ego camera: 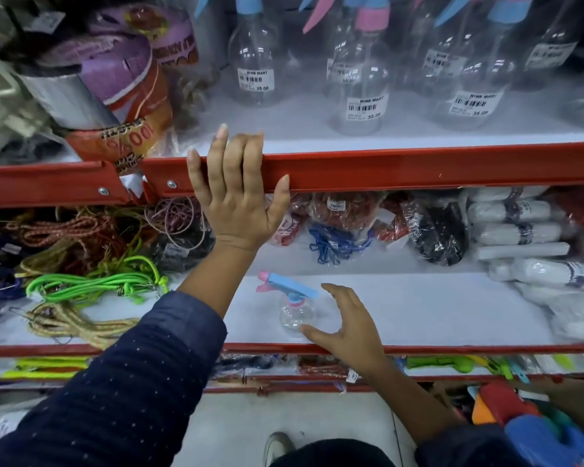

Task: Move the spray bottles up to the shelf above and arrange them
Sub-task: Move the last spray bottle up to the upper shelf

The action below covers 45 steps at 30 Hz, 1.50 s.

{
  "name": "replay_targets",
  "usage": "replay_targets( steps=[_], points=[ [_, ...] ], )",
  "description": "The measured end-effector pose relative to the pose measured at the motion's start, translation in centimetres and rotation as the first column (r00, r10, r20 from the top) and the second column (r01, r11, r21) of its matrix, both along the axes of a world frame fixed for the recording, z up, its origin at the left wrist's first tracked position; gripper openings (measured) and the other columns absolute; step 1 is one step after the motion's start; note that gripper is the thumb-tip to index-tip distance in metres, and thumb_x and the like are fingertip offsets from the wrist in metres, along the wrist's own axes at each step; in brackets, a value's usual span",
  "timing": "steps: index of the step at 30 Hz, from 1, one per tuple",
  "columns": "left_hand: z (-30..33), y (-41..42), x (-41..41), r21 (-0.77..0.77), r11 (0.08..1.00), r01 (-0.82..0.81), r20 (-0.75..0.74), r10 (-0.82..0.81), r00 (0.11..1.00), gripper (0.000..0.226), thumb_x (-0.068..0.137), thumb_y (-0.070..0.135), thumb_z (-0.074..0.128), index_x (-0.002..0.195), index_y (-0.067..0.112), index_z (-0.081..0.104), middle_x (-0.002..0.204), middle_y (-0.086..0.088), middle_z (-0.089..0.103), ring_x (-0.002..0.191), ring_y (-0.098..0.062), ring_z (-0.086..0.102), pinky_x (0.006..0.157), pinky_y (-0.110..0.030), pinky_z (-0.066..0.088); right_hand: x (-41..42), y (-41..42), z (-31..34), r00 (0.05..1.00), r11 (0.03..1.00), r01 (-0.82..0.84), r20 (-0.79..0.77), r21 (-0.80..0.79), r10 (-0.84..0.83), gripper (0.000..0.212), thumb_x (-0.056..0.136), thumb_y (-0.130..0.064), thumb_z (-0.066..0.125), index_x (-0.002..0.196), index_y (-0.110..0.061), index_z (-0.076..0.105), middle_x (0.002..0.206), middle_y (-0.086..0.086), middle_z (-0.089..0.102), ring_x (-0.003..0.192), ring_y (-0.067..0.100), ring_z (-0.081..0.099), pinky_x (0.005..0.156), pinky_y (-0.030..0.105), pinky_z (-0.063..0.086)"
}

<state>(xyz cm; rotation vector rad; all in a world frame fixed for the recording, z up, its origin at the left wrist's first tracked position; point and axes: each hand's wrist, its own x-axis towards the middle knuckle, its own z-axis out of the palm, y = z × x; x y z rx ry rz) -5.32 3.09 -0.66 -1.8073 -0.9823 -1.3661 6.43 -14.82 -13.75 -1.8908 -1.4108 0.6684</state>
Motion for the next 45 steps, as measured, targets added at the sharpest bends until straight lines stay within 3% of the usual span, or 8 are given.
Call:
replay_targets(
  steps=[5,10,18,25,29,34,39,45],
  points=[
    [-0.2,0.0,0.0,-0.008,1.0,-0.011,0.003,0.011,1.0,0.049,0.093,0.047,0.031,0.129,0.015,0.043,0.129,-0.001,0.041,0.131,-0.024,0.033,0.115,-0.044,0.01,-1.2,1.6,-1.7,0.99,0.995,-0.052,-0.133,-0.089,0.04,0.087,0.061,-0.055,0.079,0.135,-0.032,0.04,0.133,-0.015,0.049,0.116,0.006,0.05,0.098,0.026,0.045],
    [-0.2,0.1,0.1,-0.003,1.0,-0.017,0.007,0.017,1.0,0.049,0.093,0.047,0.03,0.129,0.016,0.043,0.129,0.0,0.041,0.131,-0.023,0.032,0.116,-0.042,0.009,-1.9,2.5,-2.6,0.974,0.994,-0.035,-0.225,-0.102,0.011,0.081,0.061,-0.048,0.081,0.131,-0.038,0.041,0.123,-0.017,0.057,0.111,0.009,0.055,0.096,0.034,0.05],
    [0.0,-0.2,0.0,-0.022,0.999,-0.031,0.0,0.031,1.0,0.05,0.093,0.046,0.033,0.13,0.015,0.043,0.129,0.0,0.04,0.132,-0.023,0.031,0.115,-0.043,0.009,-1.1,1.2,-0.6,0.969,0.999,0.041,-0.244,-0.01,-0.042,0.069,0.06,-0.041,0.085,0.115,-0.047,0.043,0.113,-0.016,0.061,0.105,0.011,0.057,0.092,0.027,0.049],
    [0.4,-0.9,-0.2,-0.105,0.993,-0.051,-0.038,0.047,0.998,0.049,0.095,0.045,0.035,0.13,0.013,0.045,0.129,-0.004,0.044,0.132,-0.024,0.032,0.118,-0.04,0.004,0.7,-0.9,4.8,0.981,0.978,0.079,-0.189,0.193,-0.042,0.069,0.057,-0.042,0.085,0.118,-0.036,0.053,0.114,-0.014,0.063,0.106,0.007,0.059,0.093,0.026,0.05],
    [1.1,-1.7,-0.9,-0.17,0.985,-0.009,-0.062,-0.002,0.998,0.046,0.097,0.044,0.037,0.129,0.013,0.048,0.127,-0.008,0.056,0.131,-0.024,0.037,0.115,-0.042,0.013,1.4,-1.9,8.8,0.99,0.94,0.09,-0.132,0.329,-0.049,0.064,0.057,-0.035,0.085,0.115,-0.032,0.059,0.108,-0.015,0.063,0.102,0.01,0.061,0.088,0.026,0.05],
    [2.1,-2.2,-2.2,-0.248,0.968,0.028,-0.031,-0.036,0.999,0.048,0.096,0.043,0.039,0.129,0.01,0.05,0.13,-0.011,0.055,0.128,-0.027,0.041,0.111,-0.038,0.02,1.8,-1.9,14.2,0.998,0.868,0.051,-0.067,0.495,-0.021,0.07,0.056,-0.028,0.087,0.12,-0.03,0.059,0.113,-0.014,0.063,0.104,0.008,0.061,0.085,0.023,0.05],
    [2.6,-2.0,-3.5,-0.312,0.95,0.009,-0.031,-0.02,0.999,0.051,0.096,0.044,0.037,0.127,0.006,0.053,0.127,-0.014,0.056,0.125,-0.031,0.043,0.113,-0.039,0.019,1.3,-0.9,19.4,0.999,0.788,0.028,-0.048,0.614,0.002,0.071,0.05,-0.025,0.091,0.115,-0.03,0.062,0.106,-0.01,0.066,0.096,0.002,0.064,0.077,0.009,0.046],
    [2.5,-1.5,-4.8,-0.328,0.945,0.002,-0.021,-0.01,1.0,0.054,0.096,0.045,0.036,0.122,0.002,0.057,0.125,-0.017,0.058,0.126,-0.034,0.046,0.113,-0.046,0.027,0.2,2.2,24.8,0.999,0.721,0.024,-0.05,0.692,0.015,0.065,0.049,-0.05,0.086,0.108,-0.043,0.06,0.104,-0.018,0.067,0.097,0.003,0.065,0.081,0.013,0.049]
  ],
)
